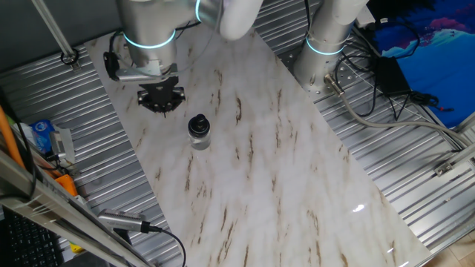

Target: Screw the lid onto the jar

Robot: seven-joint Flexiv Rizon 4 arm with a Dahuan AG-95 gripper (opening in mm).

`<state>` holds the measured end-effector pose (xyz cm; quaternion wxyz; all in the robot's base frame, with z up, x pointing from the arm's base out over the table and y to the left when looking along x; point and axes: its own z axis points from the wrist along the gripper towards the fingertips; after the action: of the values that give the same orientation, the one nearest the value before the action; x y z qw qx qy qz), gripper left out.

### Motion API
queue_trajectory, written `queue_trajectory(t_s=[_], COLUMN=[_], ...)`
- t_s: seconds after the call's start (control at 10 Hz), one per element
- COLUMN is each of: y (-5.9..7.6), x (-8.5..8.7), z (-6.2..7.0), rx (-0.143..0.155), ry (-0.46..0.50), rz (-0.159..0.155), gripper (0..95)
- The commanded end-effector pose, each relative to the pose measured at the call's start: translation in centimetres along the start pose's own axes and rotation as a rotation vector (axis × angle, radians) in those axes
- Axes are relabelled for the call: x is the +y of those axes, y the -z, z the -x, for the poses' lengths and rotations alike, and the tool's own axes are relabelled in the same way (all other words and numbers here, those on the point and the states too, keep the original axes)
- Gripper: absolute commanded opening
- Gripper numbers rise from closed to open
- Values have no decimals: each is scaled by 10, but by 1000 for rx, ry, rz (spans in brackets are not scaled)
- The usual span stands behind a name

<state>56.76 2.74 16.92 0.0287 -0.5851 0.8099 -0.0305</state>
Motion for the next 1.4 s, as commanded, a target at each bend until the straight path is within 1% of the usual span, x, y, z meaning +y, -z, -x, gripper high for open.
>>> queue_trajectory(t_s=[0.1, 0.2, 0.3, 0.4, 0.5, 0.7, 0.8, 0.9, 1.0, 1.1, 1.2, 1.3, 1.4], y=[-1, -1, -1, -1, -1, -1, -3, -9, -22, -29, -42, -51, -57], x=[-2, -2, -2, -2, -2, -3, -6, -18, -39, -47, -59, -63, -65], z=[1, 1, 1, 1, 1, 1, -1, -8, -24, -33, -54, -70, -81], rx=[2, 8, 27, 30, 47, 51, 48, 34, 29, 25, 23, 15, 8], ry=[-235, -298, -326, -337, -372, -383, -371, -341, -292, -278, -262, -243, -213], rz=[22, 15, 4, 2, -7, -9, -8, 0, 6, 8, 13, 17, 19], gripper=[0, 0, 0, 0, 0, 0, 0, 0, 0, 0, 0, 0, 0])
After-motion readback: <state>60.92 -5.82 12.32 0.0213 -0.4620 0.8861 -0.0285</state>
